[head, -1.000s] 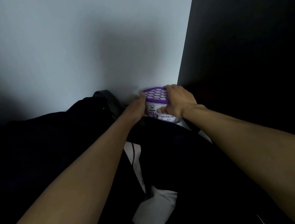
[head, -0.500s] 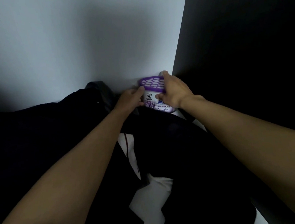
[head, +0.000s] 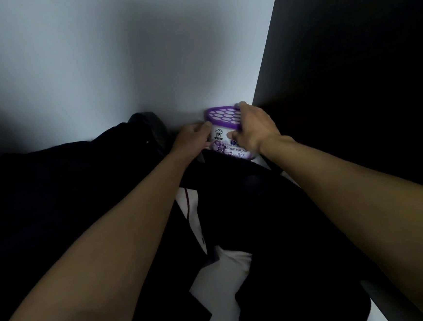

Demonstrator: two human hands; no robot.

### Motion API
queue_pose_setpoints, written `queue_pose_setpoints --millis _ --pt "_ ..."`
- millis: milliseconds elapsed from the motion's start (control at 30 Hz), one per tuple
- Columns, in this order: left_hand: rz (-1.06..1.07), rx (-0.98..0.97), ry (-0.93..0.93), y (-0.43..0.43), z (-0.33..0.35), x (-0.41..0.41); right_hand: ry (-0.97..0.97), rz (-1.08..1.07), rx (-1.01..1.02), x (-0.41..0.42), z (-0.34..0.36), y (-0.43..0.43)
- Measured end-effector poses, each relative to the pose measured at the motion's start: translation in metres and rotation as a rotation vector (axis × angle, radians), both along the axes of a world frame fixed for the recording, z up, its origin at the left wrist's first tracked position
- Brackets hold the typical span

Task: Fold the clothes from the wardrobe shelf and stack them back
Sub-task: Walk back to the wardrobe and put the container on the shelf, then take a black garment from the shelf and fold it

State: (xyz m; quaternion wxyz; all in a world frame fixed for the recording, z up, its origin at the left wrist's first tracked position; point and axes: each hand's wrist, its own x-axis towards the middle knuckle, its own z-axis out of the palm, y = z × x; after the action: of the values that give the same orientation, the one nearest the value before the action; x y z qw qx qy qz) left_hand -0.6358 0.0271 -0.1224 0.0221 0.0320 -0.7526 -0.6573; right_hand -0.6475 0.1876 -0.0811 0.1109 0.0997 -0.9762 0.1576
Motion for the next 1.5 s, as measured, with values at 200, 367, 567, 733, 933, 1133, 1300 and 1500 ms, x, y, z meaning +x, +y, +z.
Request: queue_pose_setpoints --millis 200,367,567,733,933,1133,1300,1500 --pt "0.034 -0.215 0.033 0.000 0.016 0.034 -0.112 -0.042 0.061 0.010 0.015 -0.007" --pt "0.004 -0.437 0.080 -0.007 0.031 0.067 0.001 -0.001 0.003 0.054 0.019 -0.002" --pt "0.050 -0.490 0.240 -0.004 0.050 0.105 0.202 0.002 -0.271 0.117 0.036 0.015" --pt "0.072 -0.314 0.292 0.015 0.057 0.135 0.340 -0.031 -0.510 0.176 0.031 0.030" --pt "0.072 -0.296 0.355 0.021 0.059 0.207 0.147 -0.021 -0.605 0.244 0.012 0.046" --pt "0.027 -0.453 0.335 0.005 0.058 0.299 -0.004 0.108 -0.623 0.298 -0.005 0.053" --pt "0.118 -0.680 0.205 -0.004 0.047 0.376 -0.164 0.340 -0.599 0.344 -0.025 0.050" --pt "0.153 -1.522 0.034 -0.035 0.053 0.471 -0.364 0.473 -0.467 0.388 -0.063 0.014"
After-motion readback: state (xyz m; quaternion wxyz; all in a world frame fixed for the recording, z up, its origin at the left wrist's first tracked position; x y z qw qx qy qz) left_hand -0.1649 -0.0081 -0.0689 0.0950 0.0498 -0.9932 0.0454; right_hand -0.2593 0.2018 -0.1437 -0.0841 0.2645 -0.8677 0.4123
